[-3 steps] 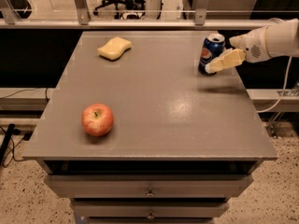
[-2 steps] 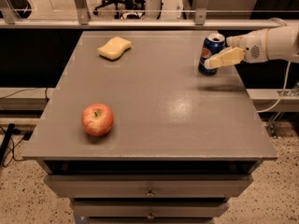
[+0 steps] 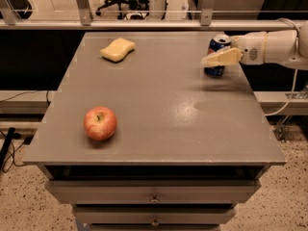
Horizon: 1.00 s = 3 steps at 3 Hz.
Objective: Pick pepsi can
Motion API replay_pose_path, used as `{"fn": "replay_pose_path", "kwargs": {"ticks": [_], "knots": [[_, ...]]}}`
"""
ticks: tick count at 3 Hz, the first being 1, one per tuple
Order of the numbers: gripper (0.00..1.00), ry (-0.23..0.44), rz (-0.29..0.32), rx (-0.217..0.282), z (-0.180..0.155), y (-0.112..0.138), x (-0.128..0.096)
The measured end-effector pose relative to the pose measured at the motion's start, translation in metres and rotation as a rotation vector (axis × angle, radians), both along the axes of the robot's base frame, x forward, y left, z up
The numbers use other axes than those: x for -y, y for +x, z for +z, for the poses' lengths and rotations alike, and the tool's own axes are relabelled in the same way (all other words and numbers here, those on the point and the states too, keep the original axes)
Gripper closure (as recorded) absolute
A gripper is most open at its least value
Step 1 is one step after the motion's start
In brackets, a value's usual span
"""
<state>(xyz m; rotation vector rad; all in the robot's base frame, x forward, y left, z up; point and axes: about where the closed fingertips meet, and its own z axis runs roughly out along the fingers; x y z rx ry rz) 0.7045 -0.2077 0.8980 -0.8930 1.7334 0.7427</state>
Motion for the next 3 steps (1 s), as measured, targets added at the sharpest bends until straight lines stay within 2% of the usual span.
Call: {"fn": "replay_pose_path", "kwargs": {"ticks": [2, 3], "knots": [[0.59, 0.011, 0.023, 0.099, 0.018, 0.001, -0.001], [0.82, 0.053, 0.065, 0.170, 0.059, -0.007, -0.004]]}}
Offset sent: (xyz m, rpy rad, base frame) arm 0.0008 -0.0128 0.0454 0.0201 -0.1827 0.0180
